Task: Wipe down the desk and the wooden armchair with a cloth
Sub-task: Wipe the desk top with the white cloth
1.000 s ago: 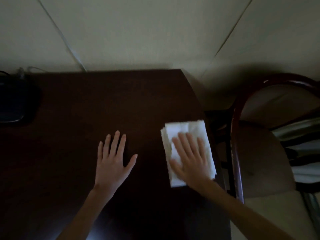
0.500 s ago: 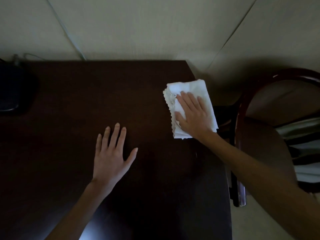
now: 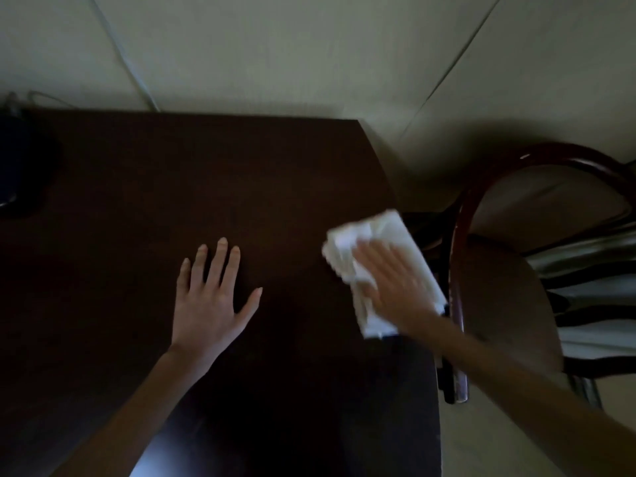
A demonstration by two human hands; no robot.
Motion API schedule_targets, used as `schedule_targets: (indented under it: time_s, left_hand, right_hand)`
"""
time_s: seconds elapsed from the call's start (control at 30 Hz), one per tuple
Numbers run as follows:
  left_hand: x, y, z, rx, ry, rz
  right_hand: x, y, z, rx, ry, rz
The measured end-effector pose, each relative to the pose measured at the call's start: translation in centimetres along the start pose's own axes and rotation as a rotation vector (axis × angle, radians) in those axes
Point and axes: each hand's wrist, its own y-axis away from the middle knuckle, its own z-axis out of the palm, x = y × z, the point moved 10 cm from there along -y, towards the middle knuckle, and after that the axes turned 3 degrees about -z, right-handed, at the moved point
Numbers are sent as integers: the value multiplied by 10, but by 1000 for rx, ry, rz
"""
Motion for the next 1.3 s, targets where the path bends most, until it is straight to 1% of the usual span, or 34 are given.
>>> schedule_targets:
  time_s: [0.1, 0.2, 0.3, 0.37, 0.43, 0.5, 0.53, 0.63, 0.73, 0.8, 0.9, 0.97, 1.03, 1.13, 1.2, 1.23, 1.3]
  left_hand:
    - [0, 0, 0, 19, -13, 0]
    - [0, 1, -2, 31, -33, 7]
    - [0, 2, -2, 30, -42, 14]
    - [1, 2, -4, 36, -42, 16]
    - [3, 3, -4, 27, -36, 12]
    - [3, 3, -5, 22, -32, 3]
    - [4, 3, -4, 19, -26, 0]
    - [4, 1, -4, 12, -26, 0]
    - [3, 1, -4, 10, -37, 1]
    - [3, 2, -3, 16, -47, 4]
    - [2, 3, -4, 36, -46, 4]
    - [2, 4, -4, 49, -33, 10]
    - [3, 4, -5, 53, -12, 14]
    - [3, 5, -5, 53, -7, 11]
    - [4, 5, -6, 50, 11, 0]
    - [4, 4, -6, 48, 14, -4]
    - [3, 3, -6, 32, 1, -8]
  right_hand:
    - [37, -76, -10, -45, 1, 138]
    - [46, -95, -15, -3, -4, 172]
    - [19, -44, -6, 17, -18, 149]
    - [-14, 18, 5, 29, -52, 86]
    - [-43, 79, 16, 4, -72, 30]
    - [-53, 108, 24, -28, -78, 12]
    - [-52, 105, 24, -26, -91, 0]
    - [-33, 53, 16, -23, -58, 13]
    - [10, -24, 2, -26, -28, 161]
    - [29, -63, -8, -24, -33, 199]
    - [33, -76, -13, 9, -21, 206]
    - [20, -49, -11, 42, -27, 196]
    - [-9, 5, 1, 40, -34, 138]
    - [-70, 119, 27, -49, -13, 9]
    - [-94, 172, 37, -107, -10, -40]
    - [-96, 179, 39, -126, 3, -54]
    - [-90, 158, 37, -135, 16, -86]
